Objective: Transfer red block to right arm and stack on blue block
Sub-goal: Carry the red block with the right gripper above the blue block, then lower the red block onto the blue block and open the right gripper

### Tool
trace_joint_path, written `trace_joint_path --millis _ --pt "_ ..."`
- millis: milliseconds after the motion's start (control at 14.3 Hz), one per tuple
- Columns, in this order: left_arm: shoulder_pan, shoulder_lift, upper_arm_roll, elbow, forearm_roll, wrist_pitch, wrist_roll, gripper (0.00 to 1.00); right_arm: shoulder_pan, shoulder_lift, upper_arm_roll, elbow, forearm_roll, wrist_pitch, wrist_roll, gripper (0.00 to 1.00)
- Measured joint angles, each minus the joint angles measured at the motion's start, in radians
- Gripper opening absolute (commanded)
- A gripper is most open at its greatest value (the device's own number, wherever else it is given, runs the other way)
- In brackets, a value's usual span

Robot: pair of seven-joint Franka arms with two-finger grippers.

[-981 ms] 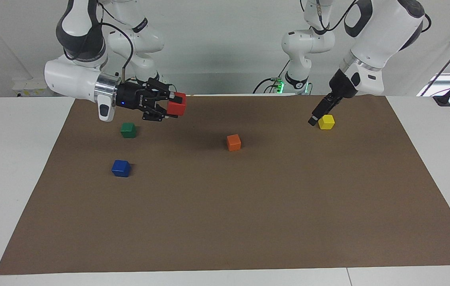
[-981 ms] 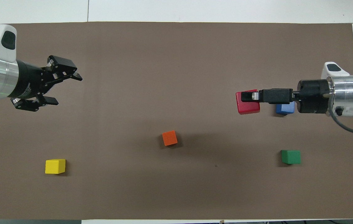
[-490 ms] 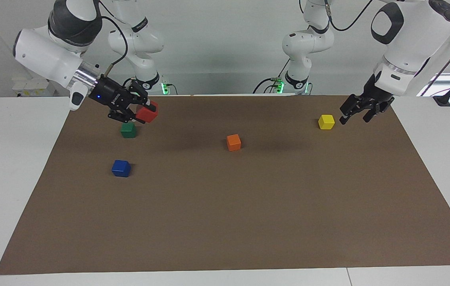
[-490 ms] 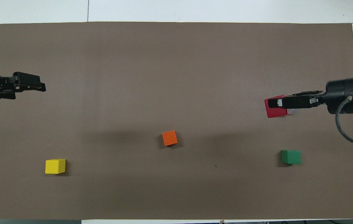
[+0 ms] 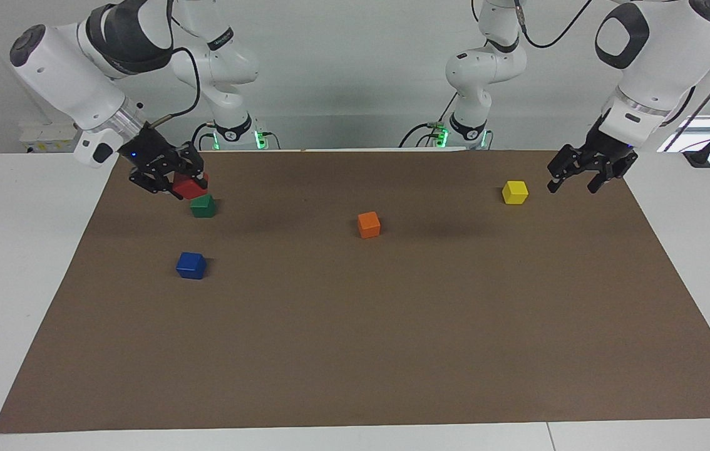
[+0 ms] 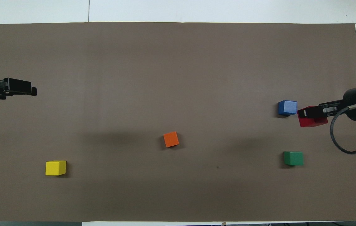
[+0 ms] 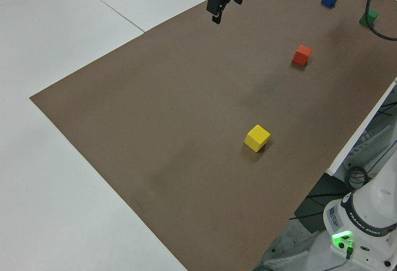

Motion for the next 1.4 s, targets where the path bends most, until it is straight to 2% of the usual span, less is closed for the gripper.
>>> trace_joint_path --millis 210,560,1051,1261,1401 --pt "0.000 -0.001 -0.002 0.001 0.049 -0.001 0.000 1.00 0.014 0.003 0.007 -0.001 -0.135 0.024 0.092 0.00" --pt "0.000 -0.002 -0.006 0.001 0.064 0.006 -0.006 1.00 0.070 0.063 0.012 -0.010 -0.299 0.171 0.221 0.00" --pt "-0.013 -0.002 -0.001 0.001 0.066 0.021 -0.044 1.00 0.076 0.132 0.009 -0.125 -0.325 0.433 0.259 0.00" --pt "-0.152 -0.002 0.135 0.000 0.067 0.019 -0.044 1.00 0.058 0.165 0.007 -0.170 -0.325 0.523 0.261 0.00" --pt "-0.178 -0.002 0.163 0.001 0.070 0.019 -0.044 1.00 0.048 0.176 0.006 -0.202 -0.325 0.576 0.261 0.00"
